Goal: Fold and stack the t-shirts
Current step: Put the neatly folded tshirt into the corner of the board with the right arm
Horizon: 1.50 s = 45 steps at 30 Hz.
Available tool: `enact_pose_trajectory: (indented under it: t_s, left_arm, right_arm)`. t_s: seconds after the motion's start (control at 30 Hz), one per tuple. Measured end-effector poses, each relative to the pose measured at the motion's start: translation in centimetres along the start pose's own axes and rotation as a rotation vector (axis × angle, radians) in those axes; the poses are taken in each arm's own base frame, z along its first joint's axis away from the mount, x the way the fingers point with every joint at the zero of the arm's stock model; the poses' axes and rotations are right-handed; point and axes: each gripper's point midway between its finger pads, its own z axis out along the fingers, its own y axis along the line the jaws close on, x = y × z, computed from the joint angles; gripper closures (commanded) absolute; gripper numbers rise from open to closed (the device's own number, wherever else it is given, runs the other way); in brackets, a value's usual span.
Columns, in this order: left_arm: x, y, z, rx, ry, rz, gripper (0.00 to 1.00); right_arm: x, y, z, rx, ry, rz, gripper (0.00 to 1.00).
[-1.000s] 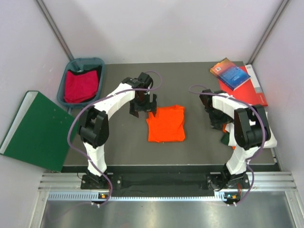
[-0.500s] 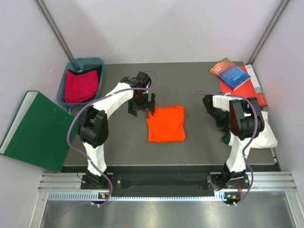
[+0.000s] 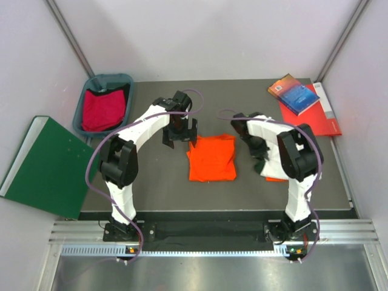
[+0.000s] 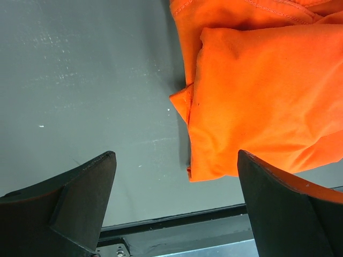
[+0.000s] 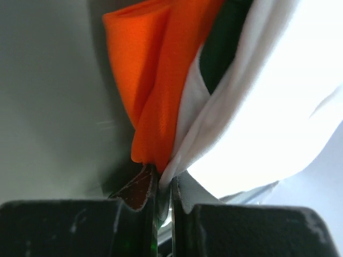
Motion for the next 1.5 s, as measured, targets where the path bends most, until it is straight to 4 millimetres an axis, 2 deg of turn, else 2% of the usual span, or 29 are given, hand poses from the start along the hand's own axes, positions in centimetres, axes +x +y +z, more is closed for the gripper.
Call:
enact_pose_trajectory:
  t_s: [0.07, 0.2, 0.23, 0.27, 0.33, 0.37, 0.47, 0.63, 0.8, 0.9, 1.0, 1.17, 1.23, 1.5]
  left_arm:
    - [0.0, 0.0, 0.0, -0.001, -0.001, 0.0, 0.01]
    - [0.0, 0.1, 0.0, -0.004, -0.003, -0.001, 0.01]
    - [-0.1, 0.1, 0.0, -0.004, -0.003, -0.001, 0.01]
    - [0.0, 0.1, 0.0, -0.005, -0.003, -0.001, 0.01]
    - [-0.1, 0.2, 0.0, -0.008, -0.005, -0.001, 0.01]
    - [-0.1, 0.2, 0.0, -0.009, -0.005, -0.001, 0.01]
    - [-0.1, 0.4, 0.0, -0.018, -0.009, -0.002, 0.01]
    - [0.2, 1.2, 0.5, -0.057, -0.011, -0.001, 0.03]
    - [2.7, 2.7, 2.4, -0.084, 0.052, -0.006, 0.07]
    - [4.1, 3.1, 3.6, -0.08, 0.088, -0.012, 0.08]
    - [4.0, 2.6, 4.0, -0.051, 0.08, -0.016, 0.1]
    - [2.8, 1.3, 4.8, 0.007, 0.043, -0.023, 0.11]
    - [2.7, 1.2, 5.3, 0.011, 0.047, -0.029, 0.12]
    - [2.7, 0.9, 5.7, 0.026, 0.054, -0.049, 0.13]
  right_arm:
    - [-0.8, 2.7, -1.4, -0.049, -0.035, -0.037, 1.0]
    - [-1.0, 5.7, -2.8, -0.082, -0.045, -0.107, 0.99]
    - [-0.9, 5.9, -2.9, -0.081, -0.042, -0.116, 0.94]
    - [-0.8, 6.0, -2.9, -0.079, -0.04, -0.121, 0.8]
    - [-0.7, 6.0, -2.9, -0.079, -0.039, -0.115, 0.68]
    - [-0.7, 6.1, -2.9, -0.081, -0.038, -0.109, 0.54]
    - [-0.6, 6.6, -3.2, -0.111, -0.032, -0.095, 0.38]
    - [-1.9, 7.0, -6.0, -0.224, -0.097, -0.041, 0.35]
    - [-4.2, 7.0, -11.2, -0.407, -0.242, 0.043, 0.33]
    - [-5.1, 7.3, -13.4, -0.544, -0.294, 0.086, 0.31]
    - [-5.2, 7.8, -13.1, -0.684, -0.294, 0.141, 0.3]
    - [-2.9, 8.4, -8.2, -0.841, -0.155, 0.251, 0.27]
    - [-2.2, 8.4, -7.1, -0.874, -0.117, 0.276, 0.26]
    - [-3.3, 10.2, -8.6, -1.032, -0.146, 0.258, 0.25]
